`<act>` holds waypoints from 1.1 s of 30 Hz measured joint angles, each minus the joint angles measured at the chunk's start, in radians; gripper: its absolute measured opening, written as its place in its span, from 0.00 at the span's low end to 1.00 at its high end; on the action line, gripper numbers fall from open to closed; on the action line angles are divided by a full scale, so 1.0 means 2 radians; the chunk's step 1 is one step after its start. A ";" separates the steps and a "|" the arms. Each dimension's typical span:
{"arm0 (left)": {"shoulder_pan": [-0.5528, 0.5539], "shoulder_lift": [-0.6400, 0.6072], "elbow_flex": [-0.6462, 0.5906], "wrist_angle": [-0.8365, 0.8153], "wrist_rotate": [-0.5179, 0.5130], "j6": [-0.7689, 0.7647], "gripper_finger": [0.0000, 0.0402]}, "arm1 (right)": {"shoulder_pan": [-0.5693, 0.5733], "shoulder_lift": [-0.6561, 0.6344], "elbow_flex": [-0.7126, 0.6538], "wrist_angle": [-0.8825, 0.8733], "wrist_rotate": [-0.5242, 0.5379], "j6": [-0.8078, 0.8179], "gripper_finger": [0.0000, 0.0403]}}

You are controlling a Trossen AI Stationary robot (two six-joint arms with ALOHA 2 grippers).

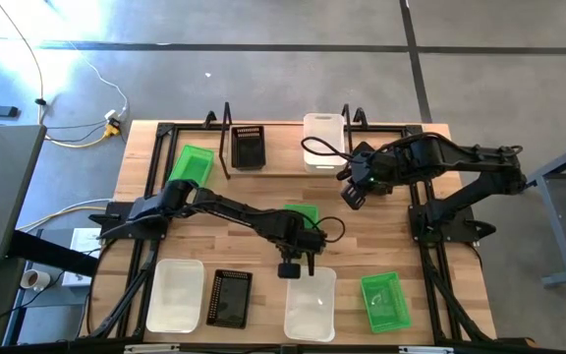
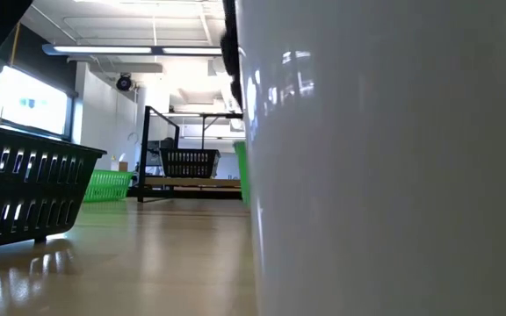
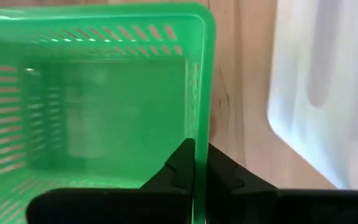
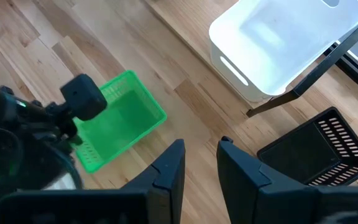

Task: Stack baskets on shelf by color
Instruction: Put the middle green bin on the shelf

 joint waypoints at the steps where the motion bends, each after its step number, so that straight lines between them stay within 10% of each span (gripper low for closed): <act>1: 0.000 -0.007 0.000 -0.004 0.001 0.001 0.01 | 0.000 0.000 0.000 0.000 0.000 0.000 0.20; 19: 0.007 -0.160 0.000 -0.063 -0.103 0.013 0.00 | -0.001 -0.001 0.000 -0.002 0.006 -0.036 0.20; 33: 0.126 -0.180 0.000 -0.082 -0.144 0.104 0.00 | -0.041 -0.030 0.000 -0.004 0.004 -0.119 0.20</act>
